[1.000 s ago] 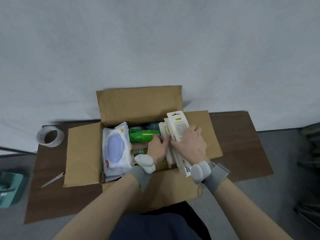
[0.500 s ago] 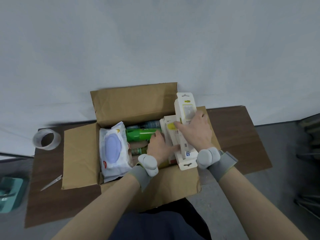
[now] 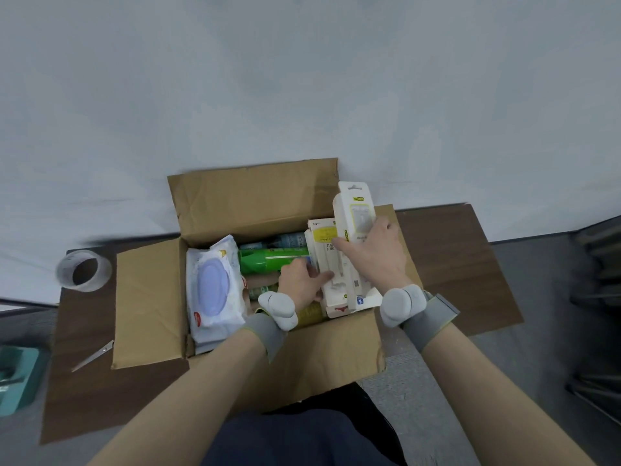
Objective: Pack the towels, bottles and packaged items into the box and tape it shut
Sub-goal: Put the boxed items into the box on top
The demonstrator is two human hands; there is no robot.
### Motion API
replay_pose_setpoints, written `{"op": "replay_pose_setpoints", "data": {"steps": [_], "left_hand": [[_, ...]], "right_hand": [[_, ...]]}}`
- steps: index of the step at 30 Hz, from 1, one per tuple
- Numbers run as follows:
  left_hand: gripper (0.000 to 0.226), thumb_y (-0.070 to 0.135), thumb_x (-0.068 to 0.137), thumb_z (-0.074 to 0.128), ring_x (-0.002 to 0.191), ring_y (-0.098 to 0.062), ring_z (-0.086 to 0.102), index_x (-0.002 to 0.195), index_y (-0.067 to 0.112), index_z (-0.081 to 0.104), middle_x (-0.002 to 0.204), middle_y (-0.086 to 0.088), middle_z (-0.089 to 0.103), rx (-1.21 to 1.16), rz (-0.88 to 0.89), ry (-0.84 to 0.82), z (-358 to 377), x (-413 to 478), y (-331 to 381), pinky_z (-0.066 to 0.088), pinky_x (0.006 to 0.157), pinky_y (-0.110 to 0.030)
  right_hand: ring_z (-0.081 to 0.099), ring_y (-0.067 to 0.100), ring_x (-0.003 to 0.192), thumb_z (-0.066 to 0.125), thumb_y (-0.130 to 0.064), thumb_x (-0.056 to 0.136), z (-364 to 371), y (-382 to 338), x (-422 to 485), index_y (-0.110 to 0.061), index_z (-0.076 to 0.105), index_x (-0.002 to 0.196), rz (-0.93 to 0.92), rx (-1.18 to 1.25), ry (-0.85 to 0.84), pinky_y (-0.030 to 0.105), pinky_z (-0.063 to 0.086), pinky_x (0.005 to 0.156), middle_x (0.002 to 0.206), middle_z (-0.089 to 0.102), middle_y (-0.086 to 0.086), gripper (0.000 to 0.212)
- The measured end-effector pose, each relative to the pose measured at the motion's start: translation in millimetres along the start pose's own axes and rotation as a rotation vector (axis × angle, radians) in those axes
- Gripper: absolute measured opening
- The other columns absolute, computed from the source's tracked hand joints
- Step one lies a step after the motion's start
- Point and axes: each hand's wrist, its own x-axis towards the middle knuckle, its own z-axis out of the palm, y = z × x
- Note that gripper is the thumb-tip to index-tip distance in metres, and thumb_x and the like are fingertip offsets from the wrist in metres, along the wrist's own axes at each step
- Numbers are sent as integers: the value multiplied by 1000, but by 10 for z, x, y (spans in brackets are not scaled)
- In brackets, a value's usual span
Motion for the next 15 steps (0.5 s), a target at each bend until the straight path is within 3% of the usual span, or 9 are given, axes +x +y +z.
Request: {"op": "replay_pose_setpoints", "data": {"steps": [4, 7, 10, 13, 15], "left_hand": [[34, 29, 89, 77, 58, -25, 74, 93, 1, 60, 77, -12, 70, -47, 3, -43, 5, -14, -24, 64, 65, -41], [40, 36, 102, 57, 56, -22, 72, 90, -2, 65, 68, -11, 70, -205, -17, -27, -70, -7, -72, 64, 67, -47], [56, 44, 107, 38, 73, -34, 75, 87, 0, 67, 78, -18, 75, -336, -56, 118, -218, 23, -118, 62, 79, -51], [56, 53, 105, 32, 102, -37, 68, 107, 9, 67, 106, -17, 71, -312, -62, 223, -376, 10, -104, 54, 94, -54], [49, 53, 105, 31, 99, -33, 65, 100, 15, 63, 98, -7, 69, -241, -19, 291, -423, -27, -95, 51, 90, -46]], "right_hand": [[60, 34, 106, 77, -66, 75, 72, -99, -19, -12, 41, 130, -27, 2, -5, 38, 40, 75, 111, 37, -1, 85], [61, 33, 104, 76, -68, 75, 175, -209, -74, -11, 42, 128, -67, -1, -28, 38, 40, 74, 111, 39, 1, 84], [61, 34, 110, 76, -68, 76, 327, -347, -148, -10, 40, 133, -83, 7, -73, 40, 44, 77, 119, 44, 4, 89], [59, 34, 118, 74, -70, 77, 473, -459, -240, -8, 41, 135, -92, -2, -101, 43, 48, 86, 128, 48, 8, 92], [59, 33, 119, 74, -71, 77, 528, -501, -280, -8, 43, 133, -111, -11, -73, 42, 48, 85, 129, 50, 9, 90]]}}
